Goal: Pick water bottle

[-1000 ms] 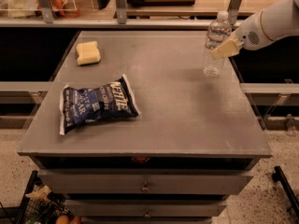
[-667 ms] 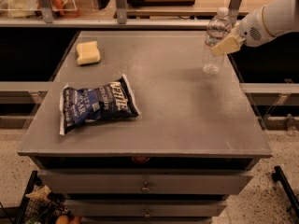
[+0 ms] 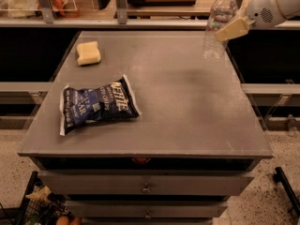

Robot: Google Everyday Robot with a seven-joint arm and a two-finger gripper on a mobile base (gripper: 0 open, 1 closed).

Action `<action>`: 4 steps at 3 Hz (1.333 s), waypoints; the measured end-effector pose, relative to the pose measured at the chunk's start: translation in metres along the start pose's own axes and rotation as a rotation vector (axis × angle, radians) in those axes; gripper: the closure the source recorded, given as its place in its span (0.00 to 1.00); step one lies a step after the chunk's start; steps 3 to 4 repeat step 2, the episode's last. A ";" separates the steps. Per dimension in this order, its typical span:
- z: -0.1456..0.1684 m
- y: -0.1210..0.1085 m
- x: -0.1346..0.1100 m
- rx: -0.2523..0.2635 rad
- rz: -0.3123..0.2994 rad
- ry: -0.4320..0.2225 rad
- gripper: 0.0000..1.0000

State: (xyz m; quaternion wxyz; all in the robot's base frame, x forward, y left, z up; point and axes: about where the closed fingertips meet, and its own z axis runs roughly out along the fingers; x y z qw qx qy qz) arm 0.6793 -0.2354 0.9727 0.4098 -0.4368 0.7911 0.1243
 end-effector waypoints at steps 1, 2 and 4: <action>-0.010 0.001 -0.016 -0.013 -0.045 -0.014 1.00; -0.012 0.004 -0.025 -0.043 -0.082 -0.014 1.00; -0.012 0.004 -0.025 -0.043 -0.082 -0.014 1.00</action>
Offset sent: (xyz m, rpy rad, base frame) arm -0.0017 0.0071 0.0443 -0.0380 -0.0371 0.1343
